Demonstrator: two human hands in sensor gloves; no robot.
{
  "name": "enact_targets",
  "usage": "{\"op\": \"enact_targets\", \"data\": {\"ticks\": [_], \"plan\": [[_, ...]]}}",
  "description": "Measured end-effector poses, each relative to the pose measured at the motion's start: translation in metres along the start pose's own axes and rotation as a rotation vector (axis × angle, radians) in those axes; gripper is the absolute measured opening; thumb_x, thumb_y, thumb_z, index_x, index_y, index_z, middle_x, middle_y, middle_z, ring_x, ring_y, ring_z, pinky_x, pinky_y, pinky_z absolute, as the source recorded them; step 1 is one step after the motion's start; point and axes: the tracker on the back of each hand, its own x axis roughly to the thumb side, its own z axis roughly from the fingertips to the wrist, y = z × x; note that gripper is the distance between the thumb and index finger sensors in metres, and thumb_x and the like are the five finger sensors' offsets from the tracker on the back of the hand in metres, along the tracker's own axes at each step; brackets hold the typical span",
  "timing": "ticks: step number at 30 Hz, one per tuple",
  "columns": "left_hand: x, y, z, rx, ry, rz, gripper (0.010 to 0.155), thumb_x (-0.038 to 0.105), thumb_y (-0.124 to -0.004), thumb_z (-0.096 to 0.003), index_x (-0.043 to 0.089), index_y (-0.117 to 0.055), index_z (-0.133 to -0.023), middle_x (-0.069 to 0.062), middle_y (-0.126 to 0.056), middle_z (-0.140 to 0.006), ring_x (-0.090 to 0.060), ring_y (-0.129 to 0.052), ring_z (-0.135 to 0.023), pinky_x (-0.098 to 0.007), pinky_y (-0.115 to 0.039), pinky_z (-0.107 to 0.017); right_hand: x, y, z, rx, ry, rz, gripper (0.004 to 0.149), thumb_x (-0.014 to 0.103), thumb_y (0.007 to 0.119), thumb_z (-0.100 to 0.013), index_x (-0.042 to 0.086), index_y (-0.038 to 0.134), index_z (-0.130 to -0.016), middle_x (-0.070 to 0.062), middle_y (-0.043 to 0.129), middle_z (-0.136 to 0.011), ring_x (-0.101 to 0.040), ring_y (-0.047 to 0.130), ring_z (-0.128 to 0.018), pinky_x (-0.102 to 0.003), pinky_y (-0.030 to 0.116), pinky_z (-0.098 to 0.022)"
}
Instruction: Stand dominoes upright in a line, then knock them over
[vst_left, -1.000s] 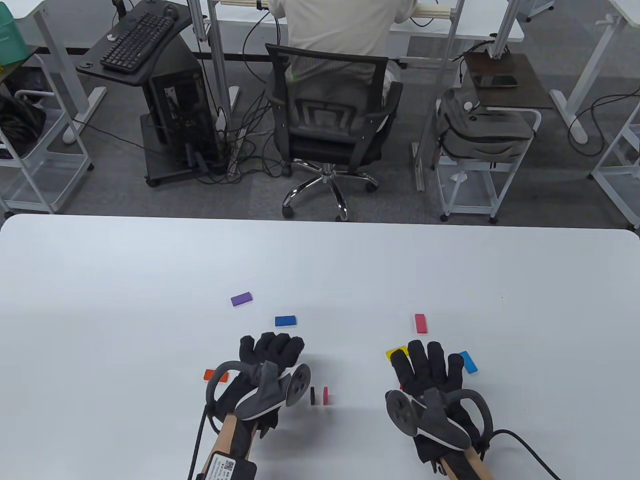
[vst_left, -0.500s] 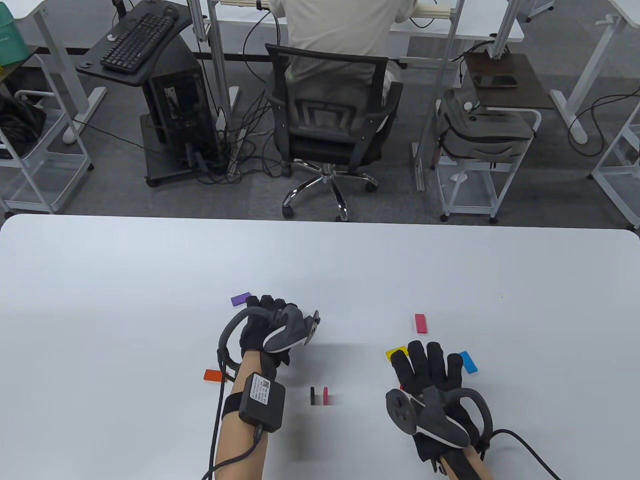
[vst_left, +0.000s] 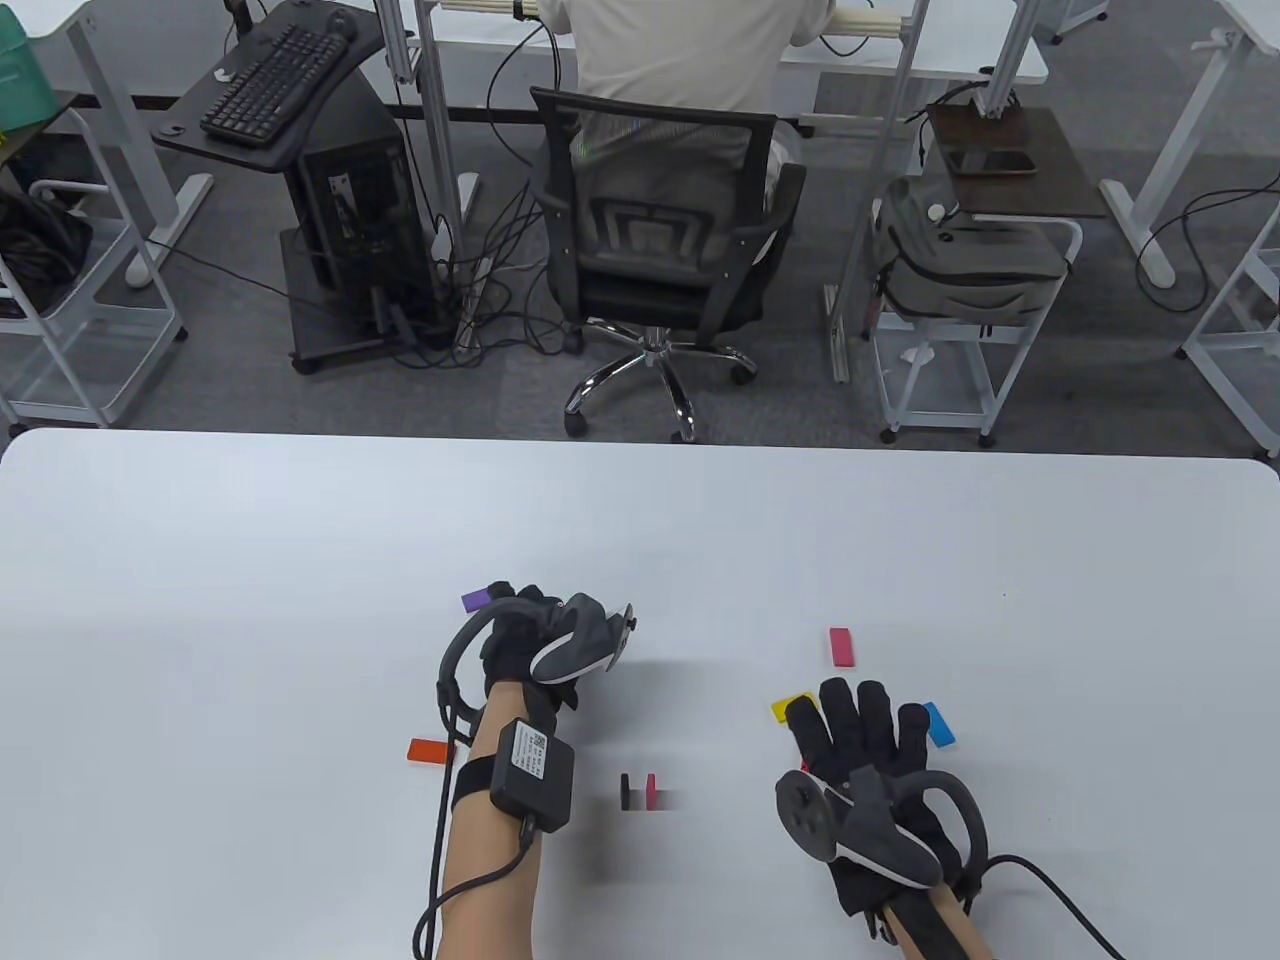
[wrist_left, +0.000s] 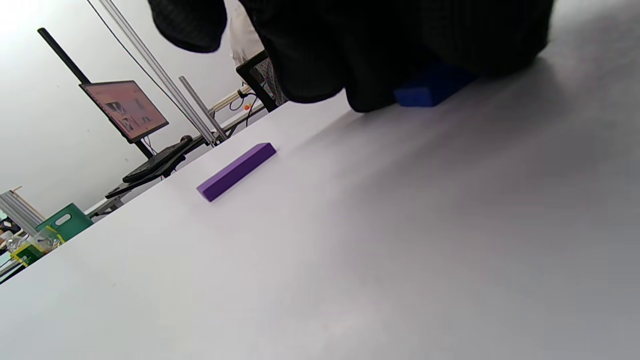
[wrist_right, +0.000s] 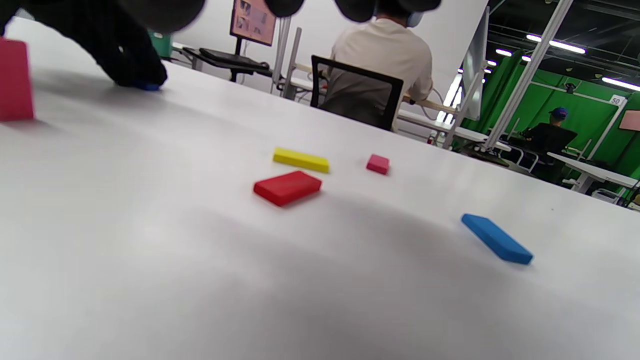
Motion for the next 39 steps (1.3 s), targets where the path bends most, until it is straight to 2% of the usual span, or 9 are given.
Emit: {"op": "enact_targets", "data": {"ticks": [4,9,12,19,23,26,31,36,39], "plan": [[0.006,0.000,0.001,0.028,-0.002,-0.025,0.049,0.051,-0.072,-0.0433,0.050,-0.070,-0.092,0.024,-0.085,-0.095,-0.001,-0.083,-0.098,-0.051,-0.059,-0.080,-0.001,0.000,-0.001,0.006,0.004,0.003,0.072,0.050,0.053,-0.063,0.014,0.024,-0.118,-0.028,0.023,-0.122,-0.061,0.023,-0.106,-0.076,0.022,-0.068],[0.014,0.004,0.003,-0.029,-0.034,-0.086,0.052,0.046,-0.063,-0.0482,0.042,-0.060,-0.100,0.014,-0.078,-0.104,-0.012,-0.075,-0.103,-0.054,-0.054,-0.081,-0.003,0.000,-0.002,0.006,0.012,-0.001,0.072,0.050,0.053,-0.063,0.014,0.024,-0.118,-0.028,0.022,-0.122,-0.061,0.023,-0.105,-0.076,0.022,-0.068],[0.011,0.014,0.010,0.009,-0.037,-0.023,0.054,0.042,-0.061,-0.0501,0.034,-0.055,-0.103,0.010,-0.081,-0.103,-0.014,-0.078,-0.101,-0.055,-0.055,-0.080,-0.003,0.001,-0.002,0.005,0.012,-0.003,0.072,0.050,0.053,-0.063,0.014,0.024,-0.118,-0.028,0.022,-0.122,-0.061,0.024,-0.106,-0.076,0.022,-0.067],[-0.006,0.051,0.059,0.165,-0.083,0.150,0.057,0.037,-0.056,-0.0539,0.026,-0.049,-0.110,0.007,-0.080,-0.102,-0.016,-0.079,-0.097,-0.057,-0.054,-0.079,-0.003,0.001,-0.002,0.008,0.011,-0.001,0.072,0.050,0.053,-0.063,0.014,0.024,-0.118,-0.028,0.022,-0.122,-0.061,0.023,-0.106,-0.076,0.022,-0.067],[-0.019,0.063,0.102,0.232,-0.088,0.224,0.059,0.035,-0.055,-0.0557,0.038,-0.037,-0.112,0.007,-0.079,-0.103,-0.017,-0.078,-0.098,-0.058,-0.054,-0.079,-0.002,0.001,-0.002,0.005,0.007,0.003,0.072,0.050,0.053,-0.063,0.014,0.024,-0.118,-0.028,0.022,-0.122,-0.061,0.023,-0.106,-0.076,0.022,-0.068],[-0.024,0.060,0.126,0.245,-0.072,0.295,0.057,0.035,-0.055,-0.0555,0.046,-0.039,-0.109,0.008,-0.079,-0.104,-0.017,-0.078,-0.098,-0.058,-0.053,-0.079,-0.002,0.002,-0.002,-0.001,0.007,0.008,0.072,0.050,0.053,-0.063,0.014,0.024,-0.118,-0.028,0.022,-0.122,-0.061,0.023,-0.106,-0.076,0.022,-0.067],[-0.033,0.049,0.156,0.248,-0.037,0.357,0.055,0.035,-0.055,-0.0553,0.047,-0.042,-0.107,0.009,-0.079,-0.104,-0.016,-0.078,-0.098,-0.058,-0.054,-0.079,-0.001,0.001,0.000,-0.010,0.009,0.007,0.072,0.050,0.053,-0.063,0.014,0.024,-0.118,-0.028,0.022,-0.122,-0.061,0.023,-0.106,-0.076,0.022,-0.067],[-0.035,0.034,0.169,0.257,-0.038,0.394,0.056,0.035,-0.056,-0.0550,0.040,-0.038,-0.108,0.012,-0.077,-0.105,-0.014,-0.079,-0.098,-0.058,-0.054,-0.079,0.000,0.002,0.002,-0.017,0.006,0.009,0.072,0.050,0.053,-0.063,0.014,0.024,-0.118,-0.028,0.022,-0.122,-0.062,0.023,-0.105,-0.076,0.022,-0.067],[-0.034,0.028,0.169,0.213,-0.062,0.431,0.056,0.035,-0.058,-0.0545,0.038,-0.038,-0.107,0.012,-0.077,-0.105,-0.014,-0.079,-0.098,-0.058,-0.054,-0.079,0.000,0.002,0.002,-0.021,0.009,0.007,0.072,0.050,0.053,-0.063,0.013,0.024,-0.118,-0.028,0.022,-0.122,-0.062,0.023,-0.105,-0.076,0.022,-0.067]]}}
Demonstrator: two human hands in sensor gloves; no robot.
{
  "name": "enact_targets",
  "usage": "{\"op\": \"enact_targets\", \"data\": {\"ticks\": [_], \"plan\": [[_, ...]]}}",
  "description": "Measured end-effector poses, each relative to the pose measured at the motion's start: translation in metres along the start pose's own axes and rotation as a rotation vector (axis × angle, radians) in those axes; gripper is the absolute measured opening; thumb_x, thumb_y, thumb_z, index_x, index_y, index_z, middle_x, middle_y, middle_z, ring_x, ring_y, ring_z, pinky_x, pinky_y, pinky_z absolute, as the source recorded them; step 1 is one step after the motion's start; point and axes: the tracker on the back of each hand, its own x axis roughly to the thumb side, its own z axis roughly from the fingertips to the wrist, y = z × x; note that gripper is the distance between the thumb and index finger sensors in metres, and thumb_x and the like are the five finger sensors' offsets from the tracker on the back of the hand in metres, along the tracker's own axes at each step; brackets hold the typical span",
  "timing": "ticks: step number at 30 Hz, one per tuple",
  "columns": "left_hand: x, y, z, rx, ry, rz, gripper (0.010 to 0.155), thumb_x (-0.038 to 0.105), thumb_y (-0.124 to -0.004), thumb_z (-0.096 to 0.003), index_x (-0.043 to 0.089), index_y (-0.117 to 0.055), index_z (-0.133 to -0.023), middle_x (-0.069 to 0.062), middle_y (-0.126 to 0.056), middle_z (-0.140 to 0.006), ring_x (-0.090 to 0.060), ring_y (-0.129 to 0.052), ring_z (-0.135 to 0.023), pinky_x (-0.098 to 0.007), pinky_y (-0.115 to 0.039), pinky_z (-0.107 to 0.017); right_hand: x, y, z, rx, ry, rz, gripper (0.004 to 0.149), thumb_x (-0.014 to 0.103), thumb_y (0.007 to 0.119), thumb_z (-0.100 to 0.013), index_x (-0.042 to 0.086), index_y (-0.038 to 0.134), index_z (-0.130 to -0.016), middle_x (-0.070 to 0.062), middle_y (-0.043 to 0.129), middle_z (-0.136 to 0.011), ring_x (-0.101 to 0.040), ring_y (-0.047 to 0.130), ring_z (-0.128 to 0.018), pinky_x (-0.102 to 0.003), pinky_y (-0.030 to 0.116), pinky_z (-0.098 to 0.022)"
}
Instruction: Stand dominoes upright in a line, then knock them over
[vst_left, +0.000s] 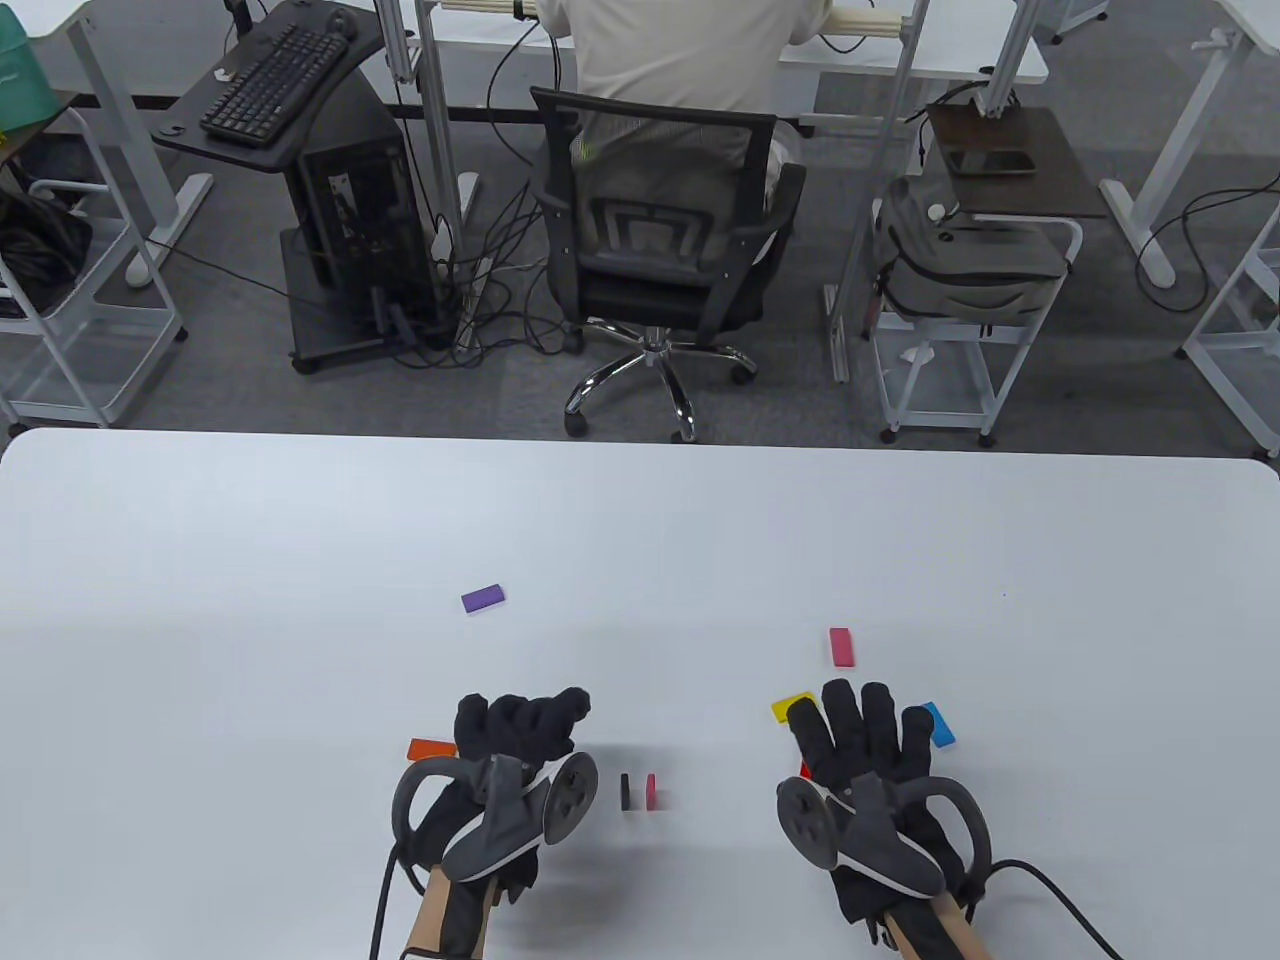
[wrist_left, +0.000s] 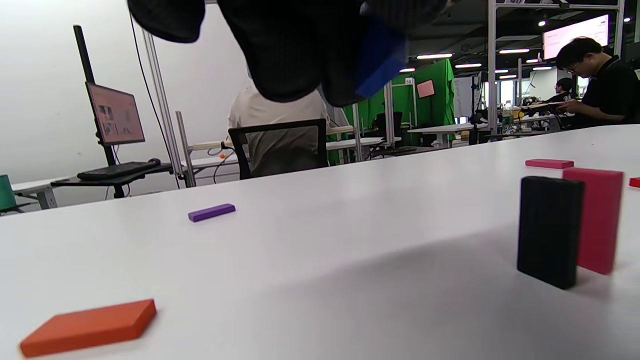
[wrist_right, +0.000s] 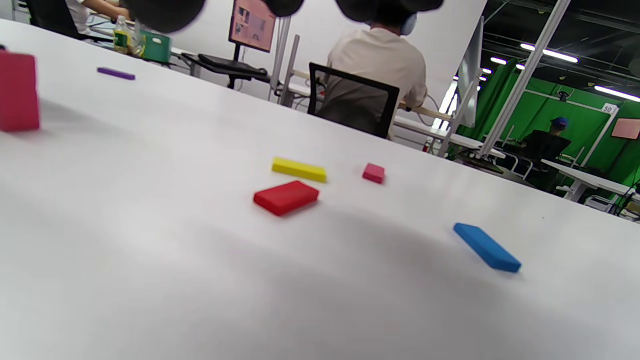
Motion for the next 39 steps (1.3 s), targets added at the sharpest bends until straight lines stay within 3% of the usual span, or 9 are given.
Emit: {"op": "enact_targets", "data": {"ticks": [7,14,21,33,39], "plan": [[0.011,-0.016,0.000,-0.086,-0.117,-0.086,0.051,0.039,-0.064,-0.0515,0.043,-0.047,-0.100,0.016,-0.076,-0.105,-0.010,-0.080,-0.098,-0.057,-0.056,-0.079,0.001,0.003,0.001,0.017,0.000,0.009,0.072,0.050,0.053,-0.063,0.014,0.024,-0.118,-0.028,0.023,-0.122,-0.062,0.023,-0.105,-0.076,0.023,-0.067],[0.018,-0.024,0.000,-0.074,-0.147,-0.010,0.044,0.044,-0.075,-0.0463,0.050,-0.063,-0.088,0.016,-0.078,-0.103,-0.007,-0.081,-0.096,-0.056,-0.058,-0.078,0.002,0.003,0.001,0.022,-0.003,0.013,0.072,0.050,0.053,-0.063,0.014,0.025,-0.118,-0.028,0.022,-0.122,-0.062,0.023,-0.105,-0.076,0.022,-0.067],[0.029,-0.034,-0.003,-0.069,-0.158,-0.063,0.063,0.045,-0.076,-0.0463,0.044,-0.052,-0.104,0.020,-0.078,-0.103,-0.005,-0.081,-0.097,-0.054,-0.059,-0.079,0.002,0.004,0.001,0.022,-0.007,0.013,0.072,0.050,0.053,-0.063,0.014,0.024,-0.118,-0.028,0.023,-0.122,-0.062,0.023,-0.105,-0.076,0.022,-0.067],[0.031,-0.050,-0.005,-0.081,-0.148,-0.107,0.066,0.047,-0.076,-0.0458,0.043,-0.049,-0.106,0.023,-0.078,-0.102,-0.001,-0.082,-0.097,-0.053,-0.059,-0.079,0.003,0.003,0.000,0.028,-0.012,0.020,0.072,0.050,0.053,-0.063,0.014,0.024,-0.118,-0.028,0.022,-0.122,-0.062,0.023,-0.105,-0.076,0.022,-0.067],[0.031,-0.047,-0.004,-0.079,-0.148,-0.106,0.067,0.048,-0.075,-0.0458,0.043,-0.048,-0.106,0.024,-0.077,-0.103,-0.001,-0.082,-0.098,-0.053,-0.059,-0.079,0.003,0.004,0.000,0.030,-0.013,0.020,0.072,0.050,0.053,-0.063,0.014,0.024,-0.118,-0.028,0.022,-0.122,-0.062,0.023,-0.105,-0.076,0.022,-0.067]]}}
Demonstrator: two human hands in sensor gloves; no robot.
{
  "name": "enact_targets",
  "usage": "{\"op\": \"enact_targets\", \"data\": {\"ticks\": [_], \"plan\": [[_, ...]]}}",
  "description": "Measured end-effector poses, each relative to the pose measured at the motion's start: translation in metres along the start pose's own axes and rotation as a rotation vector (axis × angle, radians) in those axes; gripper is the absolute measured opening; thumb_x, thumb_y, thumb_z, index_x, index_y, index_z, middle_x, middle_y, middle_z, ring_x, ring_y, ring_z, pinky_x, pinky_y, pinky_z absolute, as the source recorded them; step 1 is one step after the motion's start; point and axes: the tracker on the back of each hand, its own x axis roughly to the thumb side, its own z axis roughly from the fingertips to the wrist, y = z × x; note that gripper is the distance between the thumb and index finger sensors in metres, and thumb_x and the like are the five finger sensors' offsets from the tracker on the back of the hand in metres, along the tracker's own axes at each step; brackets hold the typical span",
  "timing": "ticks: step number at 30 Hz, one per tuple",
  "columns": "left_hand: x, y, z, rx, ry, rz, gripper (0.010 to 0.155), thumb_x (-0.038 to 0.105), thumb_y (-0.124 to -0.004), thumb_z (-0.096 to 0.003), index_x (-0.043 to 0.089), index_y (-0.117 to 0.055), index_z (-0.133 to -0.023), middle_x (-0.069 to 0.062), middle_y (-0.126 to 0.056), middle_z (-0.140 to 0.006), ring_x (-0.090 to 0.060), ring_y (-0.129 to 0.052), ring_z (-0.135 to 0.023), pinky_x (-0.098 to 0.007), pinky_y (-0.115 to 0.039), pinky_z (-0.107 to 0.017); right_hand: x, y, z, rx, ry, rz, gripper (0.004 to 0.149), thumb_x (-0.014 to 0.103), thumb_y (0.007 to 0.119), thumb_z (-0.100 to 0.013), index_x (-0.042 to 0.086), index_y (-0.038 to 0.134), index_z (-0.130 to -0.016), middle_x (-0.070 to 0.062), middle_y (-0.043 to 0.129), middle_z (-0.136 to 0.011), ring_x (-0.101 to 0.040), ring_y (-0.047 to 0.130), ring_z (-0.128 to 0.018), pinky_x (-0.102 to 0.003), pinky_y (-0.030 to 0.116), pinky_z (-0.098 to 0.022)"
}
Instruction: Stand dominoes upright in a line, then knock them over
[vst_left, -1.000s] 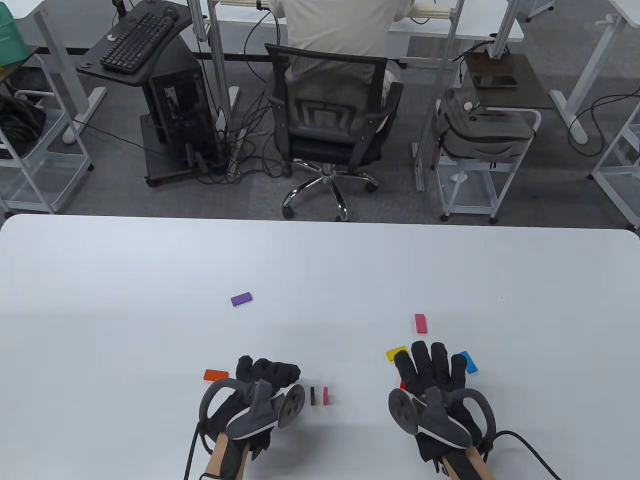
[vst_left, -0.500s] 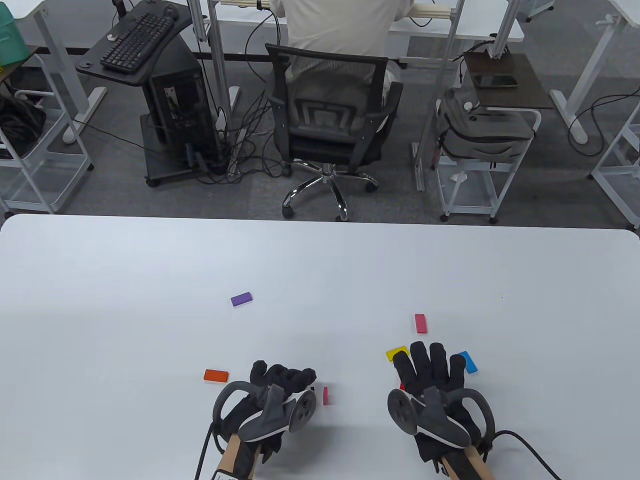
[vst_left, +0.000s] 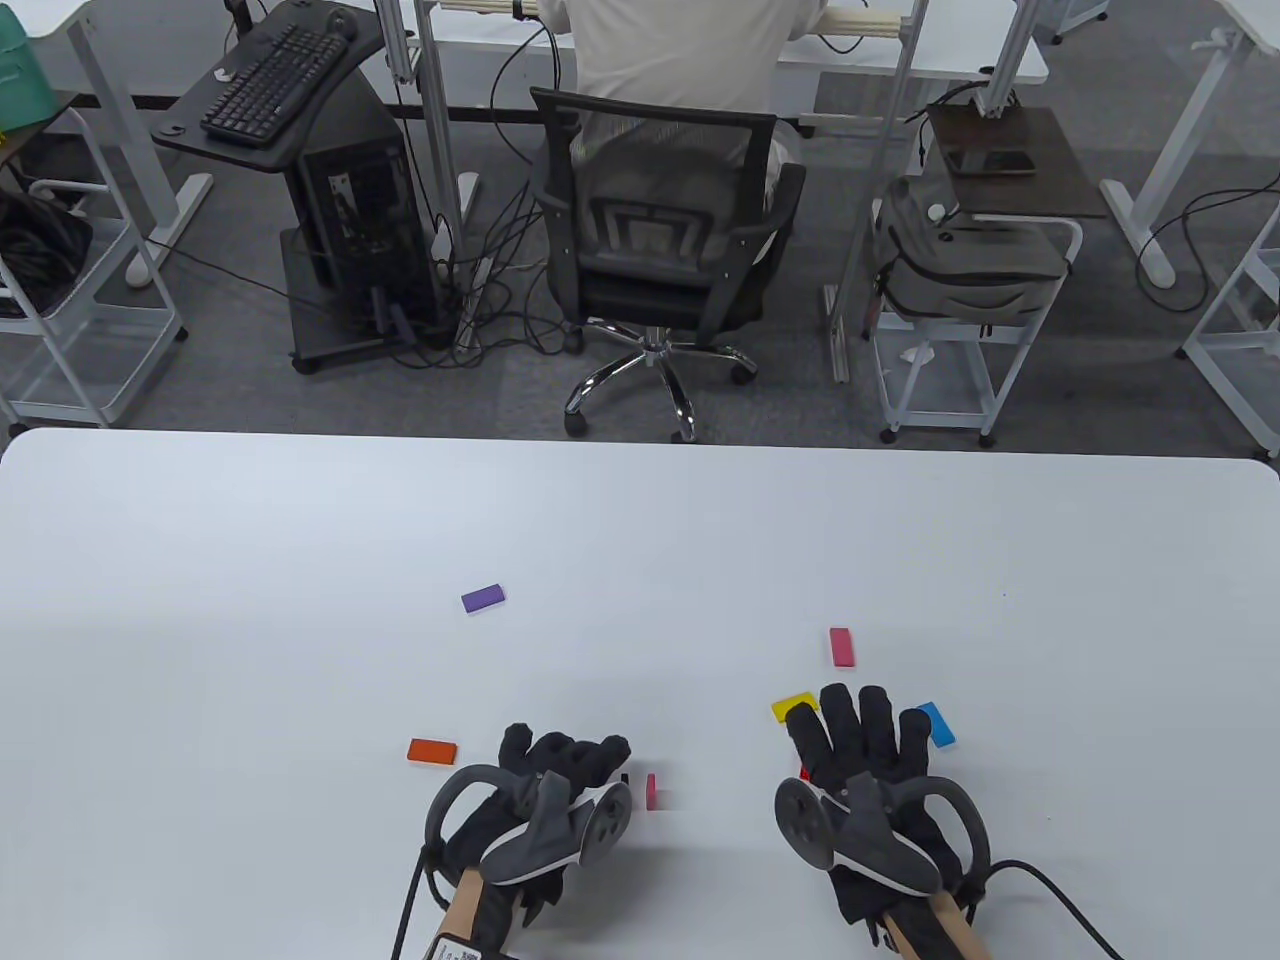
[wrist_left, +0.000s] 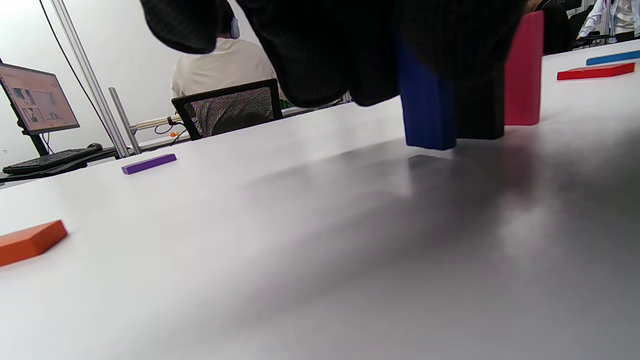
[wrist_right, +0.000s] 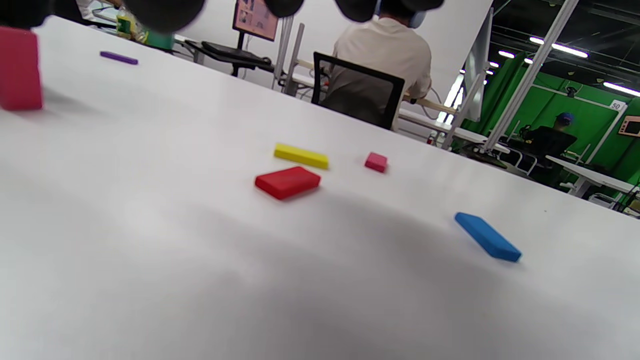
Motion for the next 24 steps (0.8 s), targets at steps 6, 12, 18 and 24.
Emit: {"op": "enact_targets", "data": {"ticks": [6,12,18,24], "plan": [[0.0006,0.0035,0.0010,-0.009,-0.005,-0.006,0.067,0.048,-0.075,-0.0459,0.043,-0.048,-0.107,0.023,-0.077,-0.103,-0.002,-0.081,-0.098,-0.053,-0.059,-0.079,0.0002,0.0001,0.0001,0.002,-0.001,0.002,0.072,0.050,0.053,-0.063,0.014,0.024,-0.118,-0.028,0.022,-0.122,-0.062,0.023,-0.105,-0.076,0.022,-0.067],[0.0009,0.0055,0.0015,-0.018,-0.008,-0.011,0.067,0.048,-0.075,-0.0459,0.042,-0.047,-0.107,0.023,-0.077,-0.103,-0.002,-0.081,-0.099,-0.053,-0.059,-0.079,0.0008,0.0000,0.0003,0.006,-0.003,0.006,0.072,0.050,0.053,-0.063,0.014,0.024,-0.118,-0.028,0.023,-0.122,-0.062,0.023,-0.105,-0.076,0.022,-0.067],[0.0013,0.0061,0.0015,-0.025,-0.009,-0.016,0.068,0.048,-0.075,-0.0461,0.042,-0.047,-0.107,0.023,-0.077,-0.103,-0.003,-0.081,-0.099,-0.053,-0.059,-0.079,0.0012,0.0002,0.0002,0.009,-0.004,0.009,0.072,0.050,0.053,-0.063,0.014,0.024,-0.118,-0.028,0.023,-0.122,-0.062,0.023,-0.105,-0.076,0.022,-0.067],[0.0023,0.0059,0.0014,-0.040,-0.019,-0.033,0.069,0.049,-0.075,-0.0459,0.041,-0.046,-0.108,0.022,-0.076,-0.105,-0.006,-0.079,-0.103,-0.054,-0.058,-0.079,0.0013,0.0002,0.0001,0.010,-0.004,0.009,0.072,0.050,0.053,-0.063,0.014,0.024,-0.118,-0.028,0.023,-0.122,-0.062,0.023,-0.105,-0.076,0.022,-0.067]]}}
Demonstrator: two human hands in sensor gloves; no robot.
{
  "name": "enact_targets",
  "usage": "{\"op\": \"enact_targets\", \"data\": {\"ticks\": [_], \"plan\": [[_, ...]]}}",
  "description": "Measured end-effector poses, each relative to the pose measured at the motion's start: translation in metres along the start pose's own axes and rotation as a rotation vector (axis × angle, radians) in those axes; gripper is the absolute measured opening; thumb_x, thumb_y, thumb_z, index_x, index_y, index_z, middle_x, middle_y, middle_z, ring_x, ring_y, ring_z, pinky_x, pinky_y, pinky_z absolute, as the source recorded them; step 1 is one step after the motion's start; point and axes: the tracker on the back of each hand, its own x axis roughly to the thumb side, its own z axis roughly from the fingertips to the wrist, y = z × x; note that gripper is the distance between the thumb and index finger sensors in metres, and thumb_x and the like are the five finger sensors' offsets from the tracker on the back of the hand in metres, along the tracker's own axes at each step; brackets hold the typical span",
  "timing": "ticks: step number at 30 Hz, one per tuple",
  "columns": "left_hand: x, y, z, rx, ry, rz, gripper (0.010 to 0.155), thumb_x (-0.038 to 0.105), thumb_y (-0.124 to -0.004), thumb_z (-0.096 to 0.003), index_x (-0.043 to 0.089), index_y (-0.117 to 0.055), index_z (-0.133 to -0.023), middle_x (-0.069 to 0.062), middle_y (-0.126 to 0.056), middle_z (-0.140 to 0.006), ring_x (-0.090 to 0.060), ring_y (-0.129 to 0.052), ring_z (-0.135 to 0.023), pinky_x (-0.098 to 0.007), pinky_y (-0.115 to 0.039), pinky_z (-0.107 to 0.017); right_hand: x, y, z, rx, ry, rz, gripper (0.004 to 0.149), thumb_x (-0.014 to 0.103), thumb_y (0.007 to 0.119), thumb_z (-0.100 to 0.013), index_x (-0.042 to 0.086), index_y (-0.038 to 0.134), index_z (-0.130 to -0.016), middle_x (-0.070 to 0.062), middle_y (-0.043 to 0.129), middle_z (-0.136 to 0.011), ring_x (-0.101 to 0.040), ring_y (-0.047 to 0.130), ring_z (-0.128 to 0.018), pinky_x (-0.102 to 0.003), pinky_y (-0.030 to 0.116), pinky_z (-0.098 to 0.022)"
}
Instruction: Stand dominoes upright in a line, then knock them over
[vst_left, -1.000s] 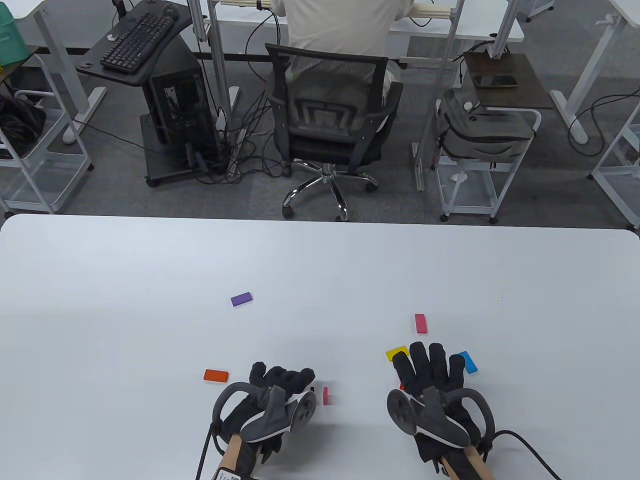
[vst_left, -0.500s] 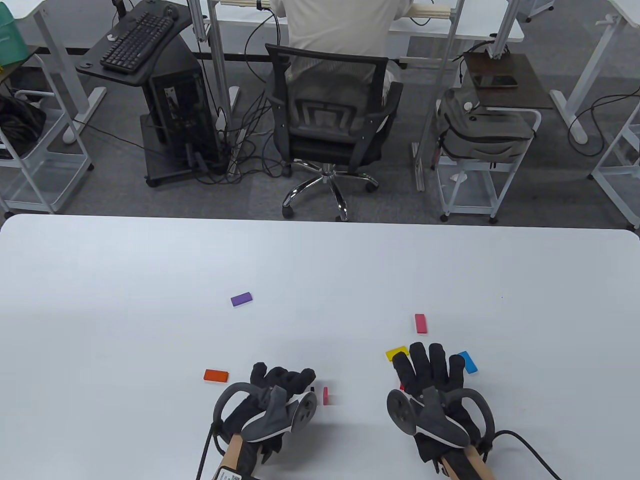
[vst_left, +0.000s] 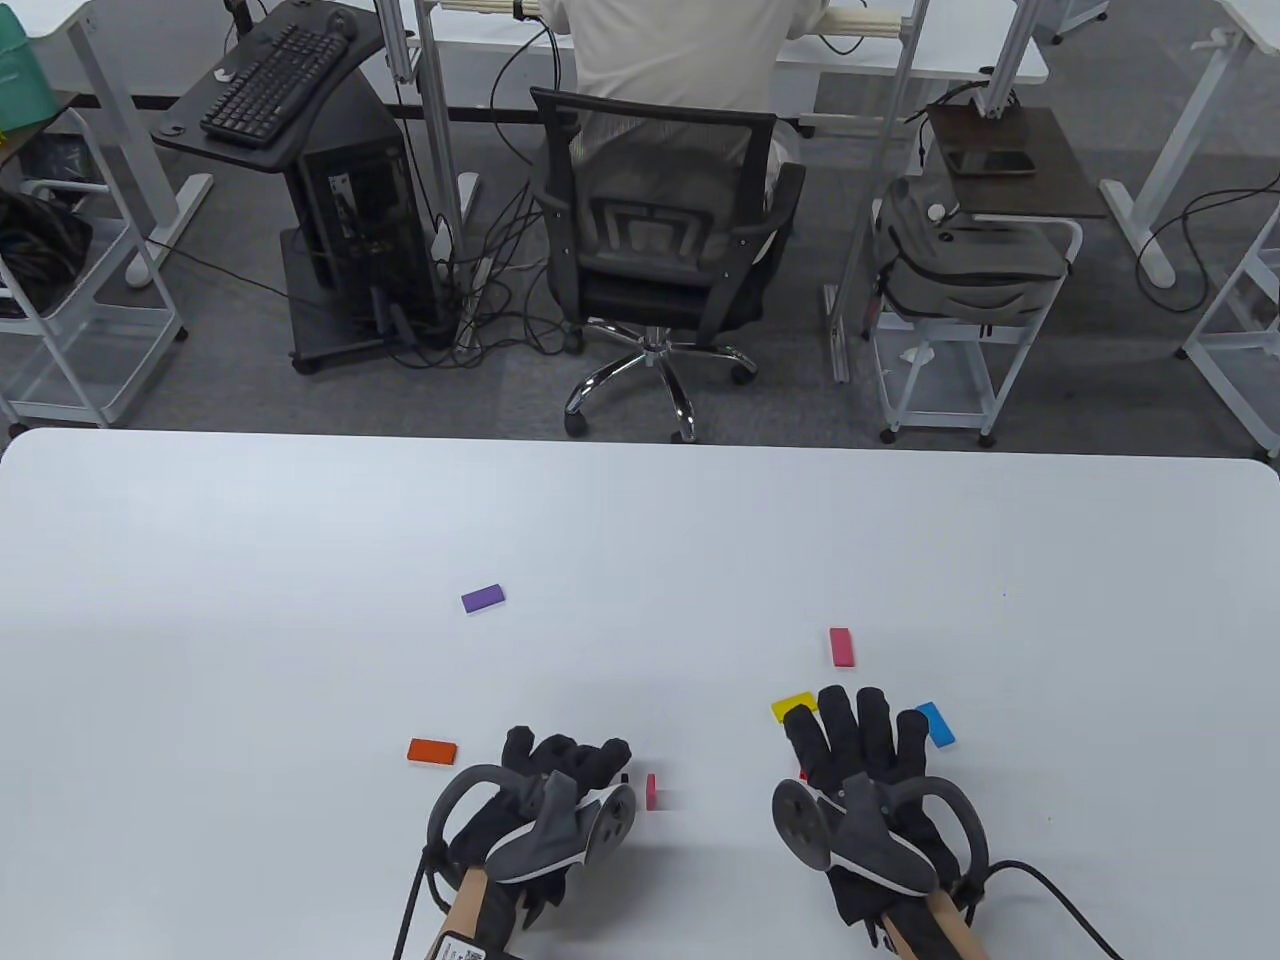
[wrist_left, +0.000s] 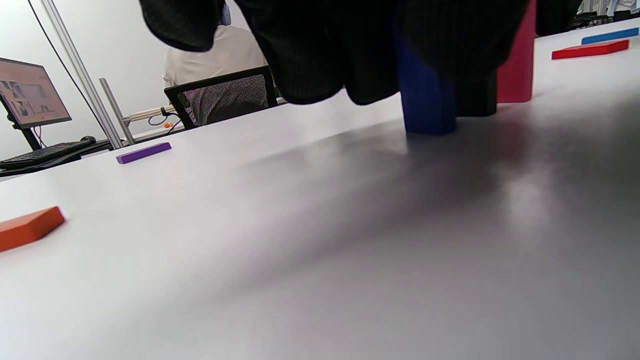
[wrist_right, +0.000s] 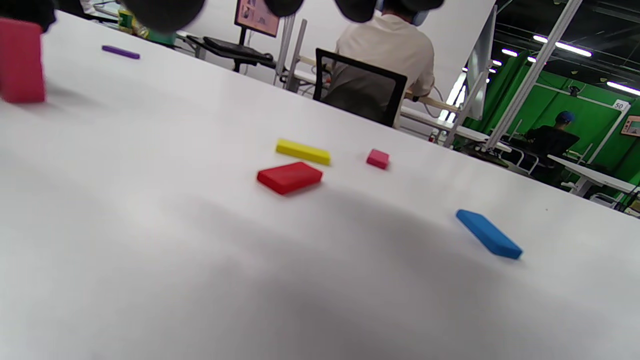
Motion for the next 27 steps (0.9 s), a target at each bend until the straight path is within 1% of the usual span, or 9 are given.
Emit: {"op": "enact_targets", "data": {"ticks": [5,9,12,15,17,19,21,24,27], "plan": [[-0.001,0.002,0.000,-0.023,-0.011,0.016,0.075,0.052,-0.073,-0.0452,0.036,-0.043,-0.112,0.014,-0.071,-0.112,-0.015,-0.073,-0.108,-0.056,-0.056,-0.079,0.000,0.000,0.000,0.001,-0.001,0.001,0.072,0.050,0.053,-0.063,0.014,0.024,-0.118,-0.028,0.023,-0.122,-0.062,0.023,-0.105,-0.076,0.022,-0.067],[-0.009,0.008,0.003,-0.030,-0.005,0.056,0.079,0.056,-0.071,-0.0447,0.032,-0.040,-0.114,0.008,-0.066,-0.117,-0.021,-0.069,-0.111,-0.057,-0.054,-0.079,0.000,0.000,0.000,0.001,-0.001,0.002,0.072,0.050,0.053,-0.063,0.014,0.024,-0.118,-0.028,0.023,-0.122,-0.062,0.023,-0.105,-0.076,0.022,-0.067],[-0.018,0.019,0.007,-0.018,0.045,0.062,0.082,0.058,-0.068,-0.0459,0.030,-0.036,-0.116,0.001,-0.060,-0.121,-0.026,-0.066,-0.112,-0.059,-0.052,-0.079,0.000,-0.001,0.000,-0.002,-0.003,0.000,0.072,0.050,0.053,-0.063,0.014,0.024,-0.118,-0.028,0.023,-0.122,-0.062,0.023,-0.105,-0.076,0.022,-0.067],[-0.034,0.031,0.004,-0.032,0.105,0.025,0.080,0.060,-0.066,-0.0465,0.031,-0.038,-0.116,-0.001,-0.059,-0.122,-0.026,-0.065,-0.113,-0.060,-0.052,-0.080,0.000,-0.002,0.000,-0.006,-0.002,-0.011,0.072,0.050,0.053,-0.063,0.014,0.024,-0.118,-0.028,0.023,-0.122,-0.062,0.023,-0.105,-0.076,0.022,-0.067],[-0.053,0.037,-0.005,-0.040,0.178,-0.012,0.077,0.059,-0.066,-0.0471,0.032,-0.041,-0.115,0.001,-0.061,-0.121,-0.024,-0.067,-0.112,-0.059,-0.052,-0.080,-0.001,-0.002,0.000,-0.005,0.000,-0.013,0.072,0.050,0.053,-0.063,0.014,0.024,-0.118,-0.028,0.023,-0.122,-0.062,0.023,-0.105,-0.076,0.022,-0.067],[-0.074,0.041,-0.018,-0.072,0.235,-0.073,0.074,0.058,-0.066,-0.0481,0.032,-0.044,-0.114,0.003,-0.063,-0.119,-0.021,-0.069,-0.111,-0.057,-0.054,-0.080,-0.001,-0.003,0.001,-0.012,0.004,-0.019,0.072,0.050,0.053,-0.063,0.014,0.024,-0.118,-0.028,0.023,-0.122,-0.062,0.023,-0.105,-0.076,0.022,-0.067],[-0.095,0.042,-0.036,-0.087,0.284,-0.098,0.071,0.056,-0.066,-0.0489,0.033,-0.046,-0.113,0.004,-0.066,-0.117,-0.019,-0.071,-0.109,-0.055,-0.056,-0.080,-0.002,-0.006,0.002,-0.019,0.008,-0.029,0.072,0.050,0.053,-0.063,0.014,0.024,-0.118,-0.028,0.023,-0.122,-0.062,0.023,-0.105,-0.076,0.022,-0.067],[-0.120,0.035,-0.064,-0.145,0.348,-0.116,0.069,0.055,-0.066,-0.0492,0.035,-0.048,-0.112,0.006,-0.066,-0.117,-0.018,-0.071,-0.109,-0.055,-0.055,-0.081,-0.004,-0.007,0.003,-0.029,0.011,-0.037,0.072,0.050,0.053,-0.063,0.014,0.024,-0.118,-0.028,0.023,-0.122,-0.062,0.023,-0.105,-0.076,0.023,-0.067],[-0.135,0.023,-0.089,-0.196,0.388,-0.155,0.068,0.054,-0.066,-0.0496,0.036,-0.047,-0.112,0.008,-0.065,-0.117,-0.017,-0.070,-0.110,-0.055,-0.054,-0.081,-0.004,-0.008,0.004,-0.031,0.017,-0.038,0.072,0.050,0.053,-0.063,0.014,0.025,-0.118,-0.028,0.023,-0.122,-0.062,0.023,-0.105,-0.076,0.023,-0.067]]}}
